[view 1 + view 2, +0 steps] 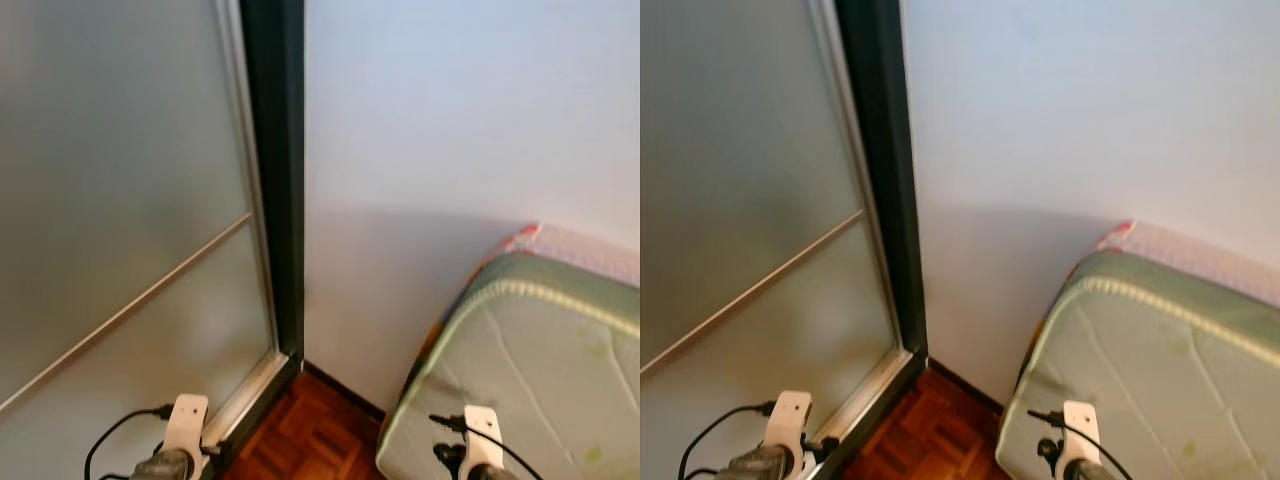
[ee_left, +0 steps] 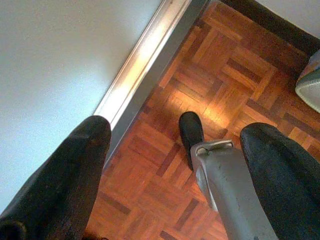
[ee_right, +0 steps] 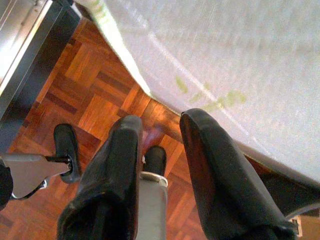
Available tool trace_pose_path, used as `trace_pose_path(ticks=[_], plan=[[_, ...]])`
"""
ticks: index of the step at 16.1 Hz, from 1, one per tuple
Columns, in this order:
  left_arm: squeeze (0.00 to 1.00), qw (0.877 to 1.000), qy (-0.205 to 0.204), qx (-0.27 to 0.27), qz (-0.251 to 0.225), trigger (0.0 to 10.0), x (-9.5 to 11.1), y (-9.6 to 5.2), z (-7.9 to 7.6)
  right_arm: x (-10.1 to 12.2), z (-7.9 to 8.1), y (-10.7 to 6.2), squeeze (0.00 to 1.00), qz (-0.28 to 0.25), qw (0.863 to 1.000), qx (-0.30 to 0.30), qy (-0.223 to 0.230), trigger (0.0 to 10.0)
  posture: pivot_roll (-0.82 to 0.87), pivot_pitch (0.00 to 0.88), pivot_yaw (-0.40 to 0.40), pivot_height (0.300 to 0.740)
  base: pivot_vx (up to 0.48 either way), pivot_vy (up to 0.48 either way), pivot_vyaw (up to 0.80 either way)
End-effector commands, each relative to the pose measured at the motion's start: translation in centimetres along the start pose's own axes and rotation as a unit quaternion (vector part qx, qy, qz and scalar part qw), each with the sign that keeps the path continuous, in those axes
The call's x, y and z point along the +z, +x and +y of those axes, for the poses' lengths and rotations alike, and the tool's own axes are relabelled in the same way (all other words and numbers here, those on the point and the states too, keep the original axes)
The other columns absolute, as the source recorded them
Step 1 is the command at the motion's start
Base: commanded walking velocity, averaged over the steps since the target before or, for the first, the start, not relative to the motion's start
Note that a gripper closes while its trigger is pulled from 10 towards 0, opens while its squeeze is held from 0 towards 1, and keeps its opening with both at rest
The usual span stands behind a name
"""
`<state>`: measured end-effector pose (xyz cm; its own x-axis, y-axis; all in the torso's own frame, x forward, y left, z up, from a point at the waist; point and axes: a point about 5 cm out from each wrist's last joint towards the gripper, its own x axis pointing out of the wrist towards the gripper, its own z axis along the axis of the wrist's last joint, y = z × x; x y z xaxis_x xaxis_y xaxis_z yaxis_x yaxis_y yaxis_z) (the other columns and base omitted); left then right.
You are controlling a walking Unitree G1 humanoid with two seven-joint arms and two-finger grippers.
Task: Clean up the room
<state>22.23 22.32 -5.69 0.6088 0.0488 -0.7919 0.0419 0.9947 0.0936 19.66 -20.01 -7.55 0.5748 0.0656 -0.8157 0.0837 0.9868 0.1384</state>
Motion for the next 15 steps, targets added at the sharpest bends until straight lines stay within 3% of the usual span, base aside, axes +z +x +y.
trace_pose_path(ticks=[1,15], plan=[[0.0,1.0,-0.004,0.001,0.01,10.0,-0.44,-0.04,0.03,-0.1,-0.25,-0.07,0.0,0.0,1.0,-0.004,0.008,10.0,0.03,0.0,-0.043,0.74,-0.285,0.0,0.0],[0.0,1.0,-0.001,0.0,0.011,10.0,-0.46,-0.04,0.03,-0.12,-0.23,-0.07,0.0,-0.001,1.0,-0.004,0.011,10.0,0.03,0.0,-0.046,0.74,-0.282,0.0,0.0]])
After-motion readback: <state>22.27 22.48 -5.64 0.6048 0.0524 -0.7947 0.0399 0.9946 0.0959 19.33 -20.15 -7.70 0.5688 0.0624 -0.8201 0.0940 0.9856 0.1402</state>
